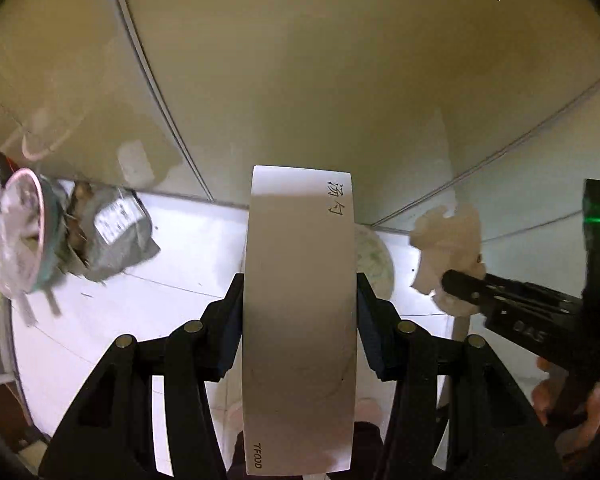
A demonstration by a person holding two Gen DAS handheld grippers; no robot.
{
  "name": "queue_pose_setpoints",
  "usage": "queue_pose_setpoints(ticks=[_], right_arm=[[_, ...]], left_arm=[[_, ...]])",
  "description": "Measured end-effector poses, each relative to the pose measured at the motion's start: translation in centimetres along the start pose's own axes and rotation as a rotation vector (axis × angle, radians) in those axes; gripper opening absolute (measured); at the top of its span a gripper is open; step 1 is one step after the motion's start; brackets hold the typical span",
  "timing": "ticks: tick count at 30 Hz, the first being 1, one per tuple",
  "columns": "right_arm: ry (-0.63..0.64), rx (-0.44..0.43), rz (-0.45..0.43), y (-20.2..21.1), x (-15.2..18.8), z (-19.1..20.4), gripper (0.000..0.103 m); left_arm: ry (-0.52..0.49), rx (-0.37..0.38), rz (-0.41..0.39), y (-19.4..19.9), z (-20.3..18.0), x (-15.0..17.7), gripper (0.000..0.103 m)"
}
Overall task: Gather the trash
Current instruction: 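Carry the tissue and paper box down over the white floor bowl, then open the right tool dropping the tissue while the left tool drops the paper box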
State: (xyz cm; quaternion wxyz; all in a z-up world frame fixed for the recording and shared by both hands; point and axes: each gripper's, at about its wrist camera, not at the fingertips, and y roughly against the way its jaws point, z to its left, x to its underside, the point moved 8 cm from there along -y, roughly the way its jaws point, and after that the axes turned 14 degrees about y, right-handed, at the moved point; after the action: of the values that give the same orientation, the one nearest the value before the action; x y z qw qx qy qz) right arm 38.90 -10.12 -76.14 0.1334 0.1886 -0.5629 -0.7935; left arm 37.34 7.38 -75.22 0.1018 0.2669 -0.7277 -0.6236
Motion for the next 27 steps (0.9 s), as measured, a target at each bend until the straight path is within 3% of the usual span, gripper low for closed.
queue_pose_setpoints(ticks=[6,10,12,18,21,27], right_arm=[[0.021,-0.022,0.033,-4.4,0.3,-0.5,0.04],[0.057,-0.016,0.017,-4.6,0.0,-0.3,0.052],[0.06,-0.008,0.001,-4.3,-0.3,-0.7,0.057],[0.019,0.0,-0.051,-2.2,-0.3,-2.3,0.057],[0.009,0.022,-0.078,-1.0,-0.1,-3.3,0.058],[0.01,0.032,-0.133,2.8,-0.3,-3.6,0.058]], left_arm=[[0.011,0.002,0.032,-5.9,1.1,0.6,0.051],[0.003,-0.005,0.06,-8.6,0.9,1.2,0.051],[-0.002,-0.004,0.078,-9.8,0.5,1.5,0.051],[-0.045,0.022,0.145,-13.4,-2.0,2.7,0.051],[-0.057,-0.005,0.15,-14.9,-2.6,2.7,0.051],[-0.061,0.02,0.198,-15.9,-3.8,3.0,0.052]])
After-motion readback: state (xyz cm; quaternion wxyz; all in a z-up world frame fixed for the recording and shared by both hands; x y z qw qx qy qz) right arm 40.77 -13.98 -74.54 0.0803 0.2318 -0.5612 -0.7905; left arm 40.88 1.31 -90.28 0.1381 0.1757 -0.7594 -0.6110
